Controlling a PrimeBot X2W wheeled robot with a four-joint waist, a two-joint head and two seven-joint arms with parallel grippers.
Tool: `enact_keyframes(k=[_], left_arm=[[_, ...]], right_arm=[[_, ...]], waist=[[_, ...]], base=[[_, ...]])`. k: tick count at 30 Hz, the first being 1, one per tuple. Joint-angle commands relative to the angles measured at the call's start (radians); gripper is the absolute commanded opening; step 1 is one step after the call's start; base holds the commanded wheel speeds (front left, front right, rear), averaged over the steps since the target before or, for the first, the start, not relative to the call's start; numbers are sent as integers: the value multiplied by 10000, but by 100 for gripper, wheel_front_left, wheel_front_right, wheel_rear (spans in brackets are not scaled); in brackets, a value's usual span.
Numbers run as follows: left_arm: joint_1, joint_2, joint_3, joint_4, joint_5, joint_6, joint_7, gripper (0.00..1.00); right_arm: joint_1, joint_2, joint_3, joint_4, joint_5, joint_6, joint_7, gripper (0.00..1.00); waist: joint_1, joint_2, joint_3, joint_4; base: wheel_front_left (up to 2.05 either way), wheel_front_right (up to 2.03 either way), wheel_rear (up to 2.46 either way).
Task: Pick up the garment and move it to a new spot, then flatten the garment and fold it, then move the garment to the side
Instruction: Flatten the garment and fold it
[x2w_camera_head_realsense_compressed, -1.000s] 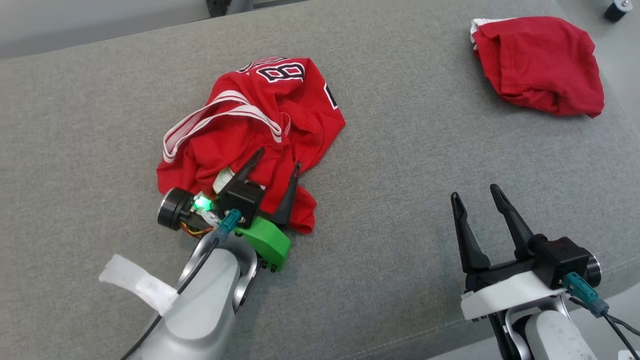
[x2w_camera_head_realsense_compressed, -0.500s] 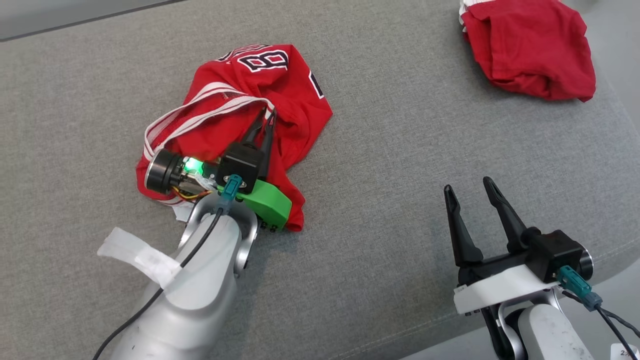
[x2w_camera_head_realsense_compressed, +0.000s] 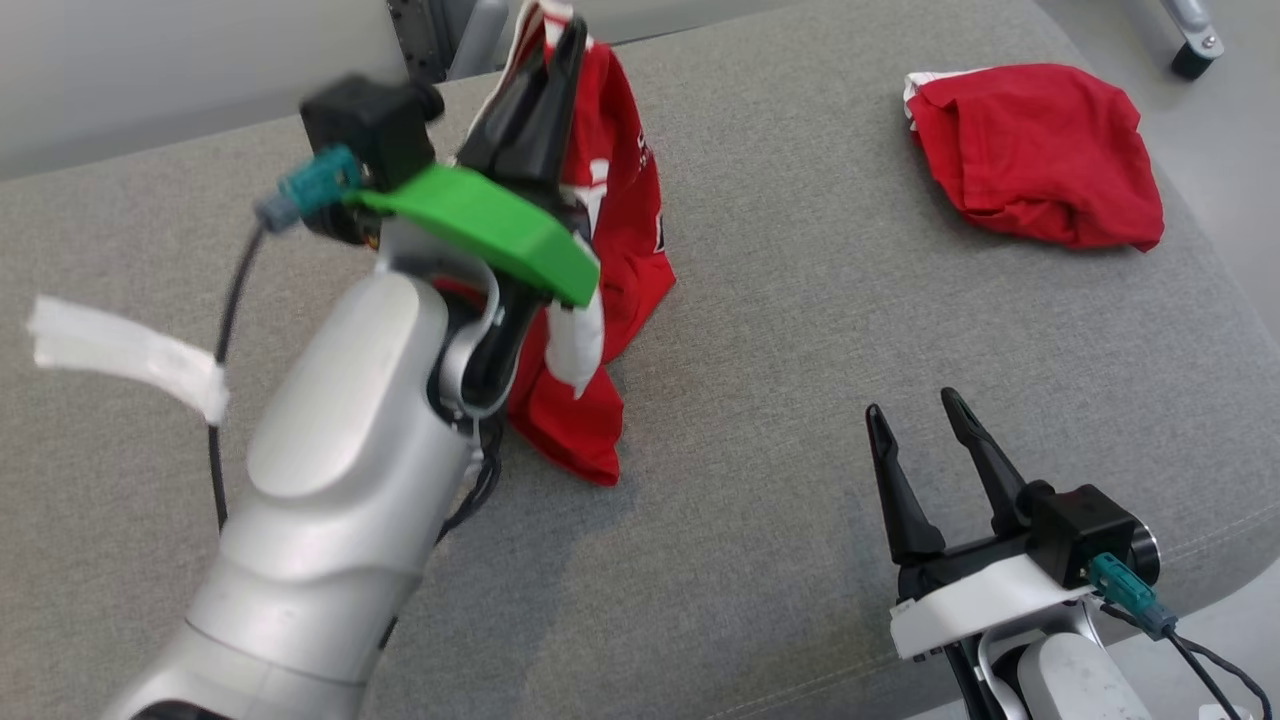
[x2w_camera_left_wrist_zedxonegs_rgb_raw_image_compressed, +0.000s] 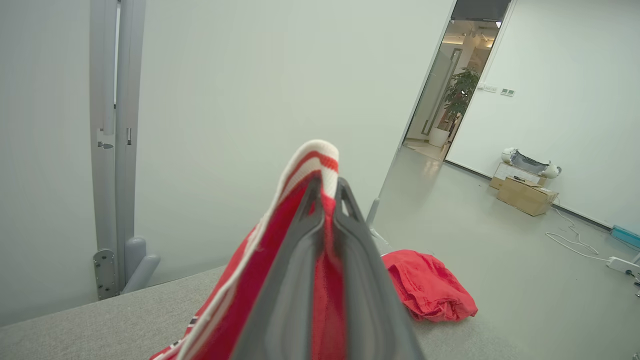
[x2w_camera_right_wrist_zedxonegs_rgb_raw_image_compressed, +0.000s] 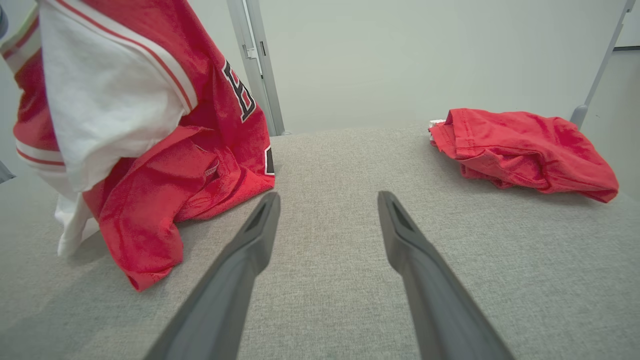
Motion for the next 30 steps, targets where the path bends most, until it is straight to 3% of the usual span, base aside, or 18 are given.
enact_keyframes(k=[1, 9, 13, 17, 21, 30], left_arm=[[-815, 33, 54, -211, -1032, 3, 534, 0], [-4030, 33, -55, -423, -4500, 1298, 1545, 0], [-5086, 28, -363, -346, -5268, 1755, 1377, 0], [-5582, 57, -618, 160, -6093, 2624, 917, 0], [-4729, 105, -718, 1109, -6451, 3122, 767, 0], [-632, 1641, 587, 3370, -7447, 3084, -392, 0]], right_arm=[[90, 0, 70, 29, 61, -2, 13, 100], [277, 17, 66, 121, 282, -1, 13, 100], [310, 19, 29, 124, 381, -1, 13, 100], [282, 22, -56, 135, 384, -1, 13, 100], [197, 20, -78, 69, 469, -1, 11, 100], [145, 19, 59, 57, 529, -1, 13, 100]], waist=[[-1, -1, -337, -95], [-1, -1, -590, -447], [-1, -1, -630, -467], [-1, -1, -704, -322], [-1, -1, -721, -141], [-1, -1, -468, 166]], base=[[0, 0, 0], [0, 0, 0], [0, 0, 0], [0, 0, 0], [0, 0, 0], [0, 0, 0]])
